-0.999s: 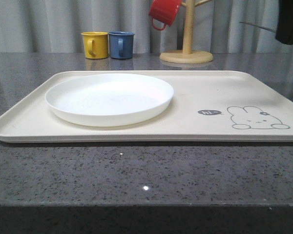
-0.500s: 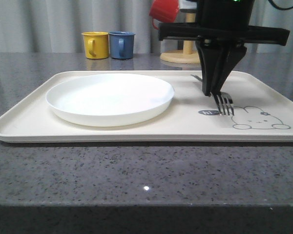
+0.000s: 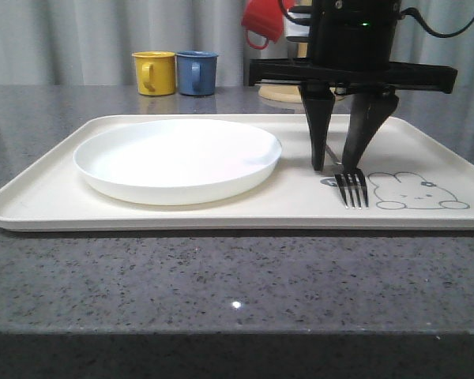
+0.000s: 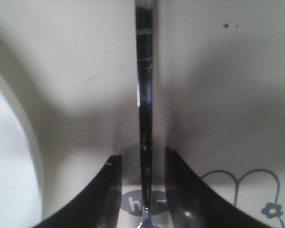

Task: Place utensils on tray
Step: 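Lower the fork onto the tray beside the plate and release, then grasp the steel chopsticks with the right gripper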

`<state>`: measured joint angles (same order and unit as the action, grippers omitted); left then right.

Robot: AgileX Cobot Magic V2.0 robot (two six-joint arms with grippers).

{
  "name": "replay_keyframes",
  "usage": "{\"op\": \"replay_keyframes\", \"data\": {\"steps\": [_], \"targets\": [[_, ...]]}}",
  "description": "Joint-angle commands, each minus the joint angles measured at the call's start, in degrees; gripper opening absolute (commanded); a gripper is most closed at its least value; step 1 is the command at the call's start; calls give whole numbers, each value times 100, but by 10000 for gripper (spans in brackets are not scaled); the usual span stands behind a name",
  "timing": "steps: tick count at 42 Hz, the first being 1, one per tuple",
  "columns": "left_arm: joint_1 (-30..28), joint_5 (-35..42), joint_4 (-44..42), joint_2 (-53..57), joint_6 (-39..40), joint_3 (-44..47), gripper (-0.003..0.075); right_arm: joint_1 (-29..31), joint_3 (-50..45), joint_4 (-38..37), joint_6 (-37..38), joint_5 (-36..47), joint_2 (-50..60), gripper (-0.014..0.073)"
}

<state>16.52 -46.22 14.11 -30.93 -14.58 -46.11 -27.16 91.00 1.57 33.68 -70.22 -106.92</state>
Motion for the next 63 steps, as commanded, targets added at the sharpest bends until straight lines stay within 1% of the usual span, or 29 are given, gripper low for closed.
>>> {"op": "replay_keyframes", "data": {"steps": [1, 7, 8, 14, 18, 20, 30, 36, 44, 53, 63], "targets": [[46, 416, 86, -25, 3, -154, 295, 4, 169, -204, -227, -281, 327, 301], [46, 416, 86, -25, 3, -154, 295, 23, 169, -335, -749, -300, 585, 301], [46, 416, 86, -25, 3, -154, 295, 31, 169, -326, -968, -302, 704, 301], [46, 416, 86, -25, 3, -154, 295, 206, 169, -339, -1537, -352, 1294, 301], [46, 416, 86, -25, 3, -154, 295, 581, 169, -361, -1990, -557, 1661, 301], [46, 416, 86, -25, 3, -154, 295, 876, 159, -370, -2301, -696, 1799, 301], [46, 416, 86, -25, 3, -154, 295, 2368, -465, -380, -3368, -677, 2151, 301], [46, 416, 86, -25, 3, -154, 295, 2988, -1042, -380, -3952, -389, 2068, 301], [46, 416, 86, -25, 3, -154, 295, 3310, -1539, -446, -4145, 57, 1845, 301], [46, 416, 86, -25, 3, -154, 295, 3316, -1574, -524, -4169, 362, 1521, 301], [46, 416, 86, -25, 3, -154, 295, 3316, -1569, -520, -4169, 380, 1274, 301]]}}
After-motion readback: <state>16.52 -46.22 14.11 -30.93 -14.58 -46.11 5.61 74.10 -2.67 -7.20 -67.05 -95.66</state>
